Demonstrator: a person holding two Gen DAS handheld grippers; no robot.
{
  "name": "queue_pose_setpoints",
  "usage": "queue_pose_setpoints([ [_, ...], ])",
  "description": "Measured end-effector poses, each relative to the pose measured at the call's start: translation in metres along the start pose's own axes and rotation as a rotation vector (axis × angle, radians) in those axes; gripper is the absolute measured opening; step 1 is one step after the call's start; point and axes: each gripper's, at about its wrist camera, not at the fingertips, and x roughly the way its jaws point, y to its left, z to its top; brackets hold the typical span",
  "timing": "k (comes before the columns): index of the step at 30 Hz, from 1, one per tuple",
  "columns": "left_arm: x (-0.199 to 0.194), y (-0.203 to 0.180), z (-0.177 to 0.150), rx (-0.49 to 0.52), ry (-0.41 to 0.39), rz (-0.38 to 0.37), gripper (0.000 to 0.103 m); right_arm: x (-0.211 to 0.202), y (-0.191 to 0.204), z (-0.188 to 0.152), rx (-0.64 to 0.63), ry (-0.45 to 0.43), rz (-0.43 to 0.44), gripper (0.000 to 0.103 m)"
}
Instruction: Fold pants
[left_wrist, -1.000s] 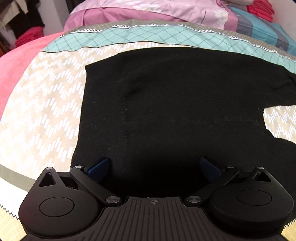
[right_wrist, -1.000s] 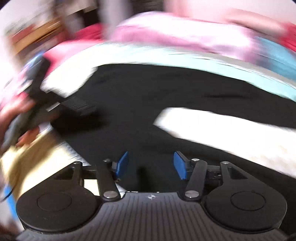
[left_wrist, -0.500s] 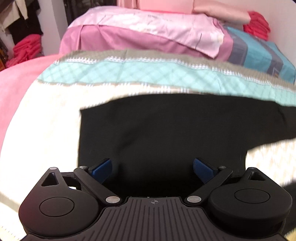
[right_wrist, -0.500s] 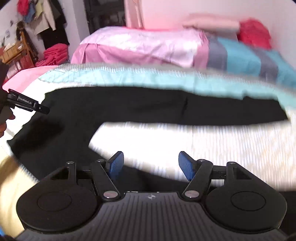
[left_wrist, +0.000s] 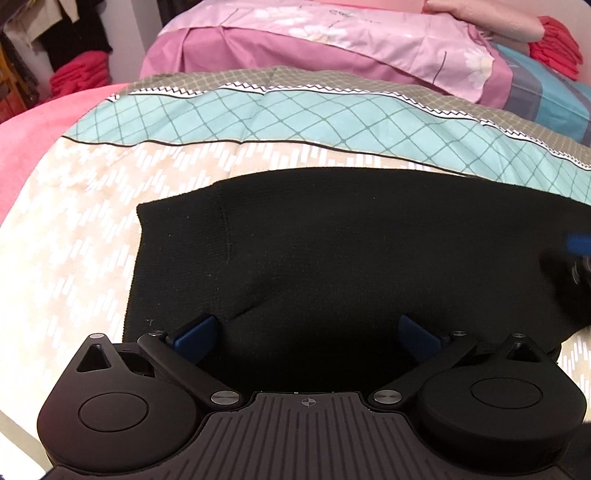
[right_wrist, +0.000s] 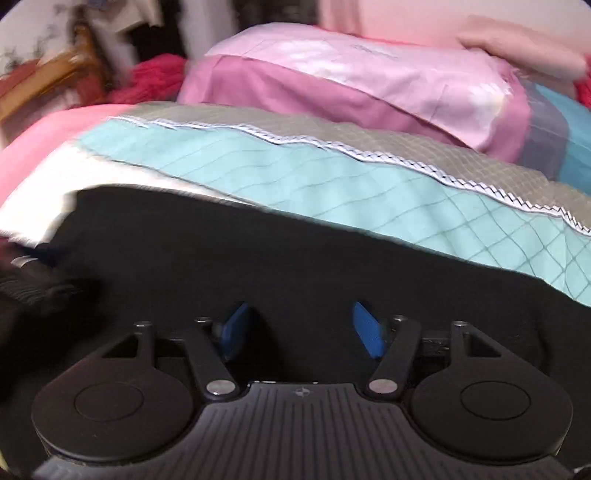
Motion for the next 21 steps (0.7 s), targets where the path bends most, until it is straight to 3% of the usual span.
queue_pose_setpoints([
  [2,-0.004,0.004,-0.003,-0.002,0.007,-0.003,0.103,-0.011,-0.016,0.010,0.138,0.009,0.022,0.062],
  [3,-0.006,0.006,-0.003,-0.004,0.011,-0.004,0.103,-0.026,-0.022,0.008,0.168,-0.033,0.007,0.074],
  [5,-0.013,0.008,0.000,-0.019,0.006,-0.011,0.103,-0.056,-0.035,-0.001,0.165,-0.118,-0.049,0.085],
  [9,-0.016,-0.002,0.014,-0.045,-0.038,-0.060,0.103,-0.090,-0.071,-0.023,0.162,-0.171,-0.150,0.087],
  [11,-0.006,-0.014,0.022,-0.034,-0.038,-0.067,0.103,-0.088,-0.101,-0.034,0.215,-0.115,-0.199,0.089],
  [12,0.002,-0.020,0.025,-0.027,-0.026,-0.056,0.103,-0.084,-0.118,-0.040,0.263,-0.064,-0.241,0.086],
  [13,0.010,-0.025,0.026,-0.016,-0.018,-0.031,0.103,-0.089,-0.133,-0.047,0.293,-0.069,-0.267,0.080],
  [14,0.014,-0.031,0.025,0.011,-0.030,-0.002,0.103,-0.101,-0.143,-0.051,0.318,-0.114,-0.240,0.078],
  [17,0.015,-0.035,0.023,0.035,-0.043,0.011,0.103,-0.147,-0.169,-0.061,0.454,-0.220,-0.288,0.088],
  [21,0.016,-0.032,0.027,0.043,-0.025,-0.007,0.103,-0.204,-0.206,-0.092,0.636,-0.337,-0.454,0.088],
])
